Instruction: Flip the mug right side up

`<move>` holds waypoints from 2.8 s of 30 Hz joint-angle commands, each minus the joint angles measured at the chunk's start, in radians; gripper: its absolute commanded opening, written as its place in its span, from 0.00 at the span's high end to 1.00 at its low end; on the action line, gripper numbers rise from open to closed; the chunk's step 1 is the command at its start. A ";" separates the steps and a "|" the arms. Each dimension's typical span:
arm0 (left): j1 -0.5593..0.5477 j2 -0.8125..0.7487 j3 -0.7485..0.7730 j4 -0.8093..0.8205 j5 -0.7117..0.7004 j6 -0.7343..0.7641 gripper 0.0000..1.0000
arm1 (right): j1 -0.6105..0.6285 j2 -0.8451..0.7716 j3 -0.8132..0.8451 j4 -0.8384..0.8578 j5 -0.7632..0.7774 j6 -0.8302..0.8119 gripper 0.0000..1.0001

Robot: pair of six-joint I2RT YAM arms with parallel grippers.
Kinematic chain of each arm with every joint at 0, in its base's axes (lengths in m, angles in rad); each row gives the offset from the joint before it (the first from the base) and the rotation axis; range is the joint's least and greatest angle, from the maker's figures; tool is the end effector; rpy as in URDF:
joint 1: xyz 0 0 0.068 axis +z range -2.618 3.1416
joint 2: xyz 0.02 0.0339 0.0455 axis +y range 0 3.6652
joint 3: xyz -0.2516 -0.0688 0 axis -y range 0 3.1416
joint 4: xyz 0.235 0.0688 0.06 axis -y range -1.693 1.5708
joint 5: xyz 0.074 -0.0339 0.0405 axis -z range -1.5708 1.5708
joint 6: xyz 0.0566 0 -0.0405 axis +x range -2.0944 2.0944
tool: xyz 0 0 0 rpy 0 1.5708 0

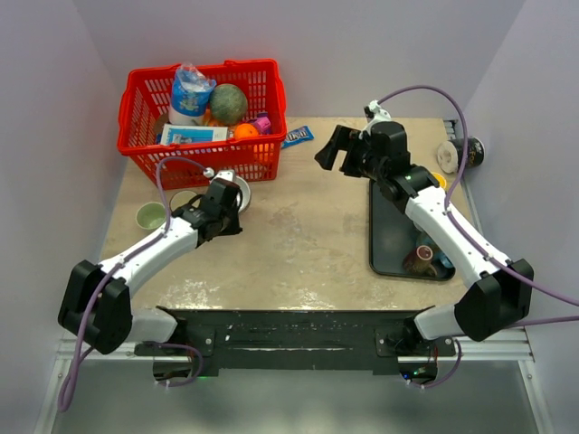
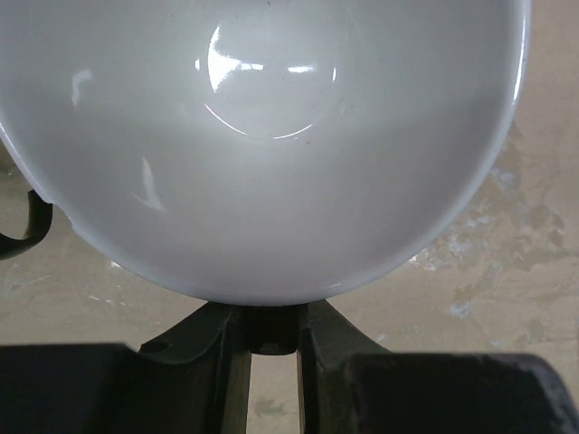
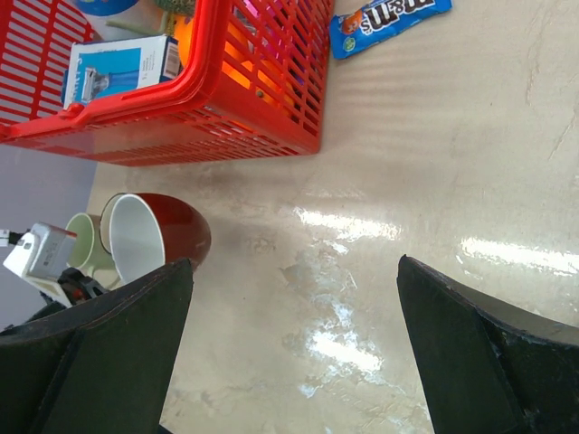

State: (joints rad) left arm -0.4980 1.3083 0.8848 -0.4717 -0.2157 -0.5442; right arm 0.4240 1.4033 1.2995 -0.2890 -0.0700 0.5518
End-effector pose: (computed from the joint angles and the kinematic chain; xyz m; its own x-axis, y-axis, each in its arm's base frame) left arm 0.2469 -0.1205 0.2137 -0.7672 -0.1585 -0.6215 -0.0563 0.9819 -0.1809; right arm 0.3069 0.1429 0.3470 -0.5431 0.3286 -0.7727 -0.2168 0.8342 0.5071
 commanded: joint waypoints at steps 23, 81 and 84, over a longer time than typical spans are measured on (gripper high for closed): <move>0.090 0.175 0.009 0.071 -0.040 -0.031 1.00 | -0.041 -0.032 0.032 -0.027 -0.010 0.045 0.02; 0.070 -0.219 0.019 0.418 0.285 0.125 0.01 | -0.307 -0.141 0.038 -0.777 0.573 0.056 0.01; 0.070 -0.198 0.019 0.429 0.299 0.132 0.01 | -0.344 -0.153 -0.006 -0.812 0.598 0.094 0.01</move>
State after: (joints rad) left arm -0.4259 1.0943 0.9039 -0.1364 0.0223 -0.4469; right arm 0.1173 1.2720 1.3430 -1.0092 0.4816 0.5743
